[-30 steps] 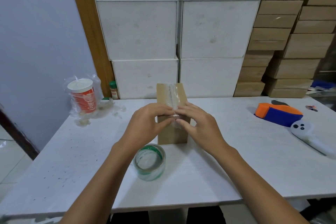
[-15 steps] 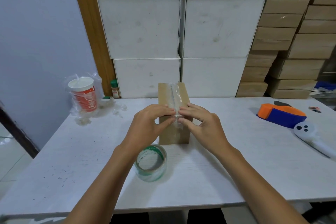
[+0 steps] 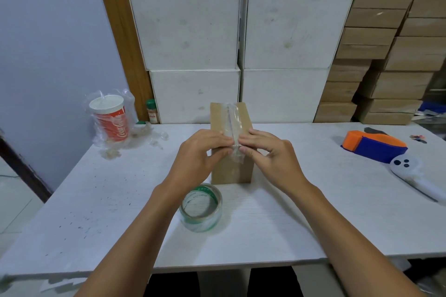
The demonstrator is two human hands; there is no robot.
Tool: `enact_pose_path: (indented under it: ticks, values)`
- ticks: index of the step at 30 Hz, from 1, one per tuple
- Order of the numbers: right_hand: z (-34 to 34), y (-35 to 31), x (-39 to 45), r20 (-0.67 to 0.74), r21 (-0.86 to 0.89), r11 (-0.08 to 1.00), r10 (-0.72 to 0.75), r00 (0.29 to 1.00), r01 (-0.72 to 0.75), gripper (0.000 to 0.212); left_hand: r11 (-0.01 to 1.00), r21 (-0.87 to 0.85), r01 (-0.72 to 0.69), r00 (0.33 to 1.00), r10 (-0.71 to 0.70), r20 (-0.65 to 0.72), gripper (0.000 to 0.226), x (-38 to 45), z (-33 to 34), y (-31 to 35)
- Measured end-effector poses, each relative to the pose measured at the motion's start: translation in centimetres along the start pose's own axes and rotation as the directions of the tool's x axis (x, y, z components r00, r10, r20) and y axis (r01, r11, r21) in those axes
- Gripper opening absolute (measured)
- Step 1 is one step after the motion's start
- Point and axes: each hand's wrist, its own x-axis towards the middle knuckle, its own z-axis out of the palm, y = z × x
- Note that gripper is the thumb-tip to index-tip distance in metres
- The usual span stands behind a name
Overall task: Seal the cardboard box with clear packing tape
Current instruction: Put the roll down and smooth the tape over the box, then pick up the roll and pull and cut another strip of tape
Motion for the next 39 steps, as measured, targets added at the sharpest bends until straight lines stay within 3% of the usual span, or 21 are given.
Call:
enact_pose_path:
  ticks: [13,21,26,30,34,39]
  values:
    - [0.2,-0.1,-0.3,-0.01,0.061,0.998,0.034,0.999,-0.033,0.019,1.0,0.001,0.017,1.0,-0.017,-0.009,0.021,-0.2,0.2,0.5]
    - [0.6,-1.0,-0.8,0.091,-0.081,0.996,-0.015,0.996,0.022,0.026,0.999,0.037,-0.014,0.992,0.009,0.129,0.018,0.3,0.0,0.8]
    - [0.7,-1.4,-0.6,0.12,-0.105,0.994,0.002,0.993,0.011,0.03,0.997,0.015,0.072,0.993,-0.073,0.097,0.03,0.2,-0.3,0.1]
    - [0.8,-1.4,-1.3,0.161,-0.16,0.987,0.011,0.987,0.015,0.046,0.993,0.0,0.12,0.99,-0.12,0.071,0.033,-1.1,-1.8,-0.3]
    - [1.7,-2.0,-2.4,0.149,-0.2,0.974,-0.079,0.986,0.108,0.047,0.963,-0.037,0.268,0.96,-0.264,0.09,0.038,-3.1,-2.8,-0.7]
    - [3.7,-2.6,-4.1,0.085,-0.391,0.841,-0.373,0.924,0.375,0.031,0.895,-0.113,0.431,0.898,-0.412,0.158,0.028,-4.4,-3.8,-1.2]
